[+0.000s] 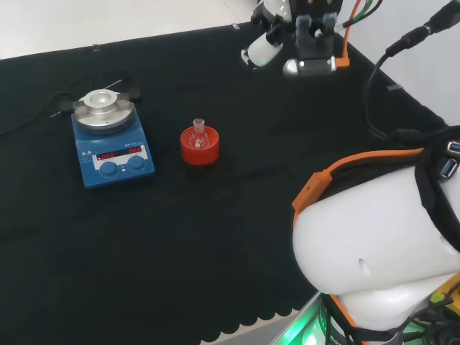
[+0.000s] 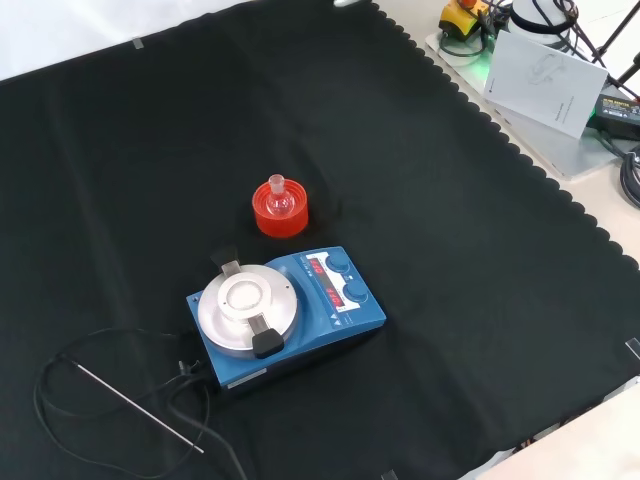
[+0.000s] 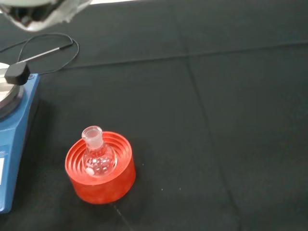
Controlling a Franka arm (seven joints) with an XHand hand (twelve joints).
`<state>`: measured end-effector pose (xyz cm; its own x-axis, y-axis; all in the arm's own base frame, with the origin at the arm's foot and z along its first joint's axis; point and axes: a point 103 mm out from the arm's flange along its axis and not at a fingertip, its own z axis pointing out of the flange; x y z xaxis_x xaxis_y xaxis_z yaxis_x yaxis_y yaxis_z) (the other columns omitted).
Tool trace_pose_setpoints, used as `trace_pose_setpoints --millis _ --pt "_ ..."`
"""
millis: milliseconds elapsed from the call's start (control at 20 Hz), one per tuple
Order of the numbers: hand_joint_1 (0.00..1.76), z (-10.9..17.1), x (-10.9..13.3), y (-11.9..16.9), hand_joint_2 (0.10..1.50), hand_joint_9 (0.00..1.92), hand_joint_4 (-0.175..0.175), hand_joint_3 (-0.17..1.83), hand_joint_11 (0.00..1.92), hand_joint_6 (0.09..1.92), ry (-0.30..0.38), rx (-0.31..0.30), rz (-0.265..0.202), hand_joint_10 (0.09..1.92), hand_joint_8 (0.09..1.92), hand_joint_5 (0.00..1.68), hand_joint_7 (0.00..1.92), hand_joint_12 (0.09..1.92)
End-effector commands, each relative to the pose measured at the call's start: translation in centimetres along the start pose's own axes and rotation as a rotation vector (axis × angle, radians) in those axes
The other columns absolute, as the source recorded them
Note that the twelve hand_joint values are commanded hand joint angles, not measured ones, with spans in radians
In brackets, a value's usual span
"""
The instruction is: Pick up the round-bottom flask.
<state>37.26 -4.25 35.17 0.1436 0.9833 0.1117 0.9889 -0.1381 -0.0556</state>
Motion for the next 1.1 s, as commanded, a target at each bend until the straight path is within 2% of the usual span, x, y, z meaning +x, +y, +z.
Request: trace_pose_setpoints --millis 50,250,550,850,1000,1100 --pt "0.84 4.7 -1.3 1.3 0.47 0.55 -0.062 1.08 0.26 0.09 0.021 0.016 0.001 0.66 0.67 0.56 0.46 1.33" --pt "0.84 6.9 -1.3 2.2 0.46 0.57 -0.056 1.08 0.29 0.09 0.056 0.059 -0.003 0.65 0.66 0.58 0.48 1.33" --pt "0.85 9.3 -0.8 3.6 0.44 0.57 -0.039 1.07 0.29 0.09 0.041 0.109 -0.006 0.64 0.66 0.58 0.48 1.32" --pt "0.82 12.0 0.1 5.0 0.42 0.56 -0.038 1.03 0.28 0.09 0.038 0.107 -0.024 0.64 0.65 0.55 0.43 1.32" --pt "0.82 13.1 0.0 5.7 0.43 0.56 -0.041 1.02 0.28 0.09 0.069 0.115 -0.013 0.64 0.65 0.55 0.43 1.32" --pt "0.82 13.7 0.0 6.2 0.43 0.56 -0.044 1.02 0.28 0.09 0.067 0.102 -0.015 0.64 0.65 0.56 0.43 1.32"
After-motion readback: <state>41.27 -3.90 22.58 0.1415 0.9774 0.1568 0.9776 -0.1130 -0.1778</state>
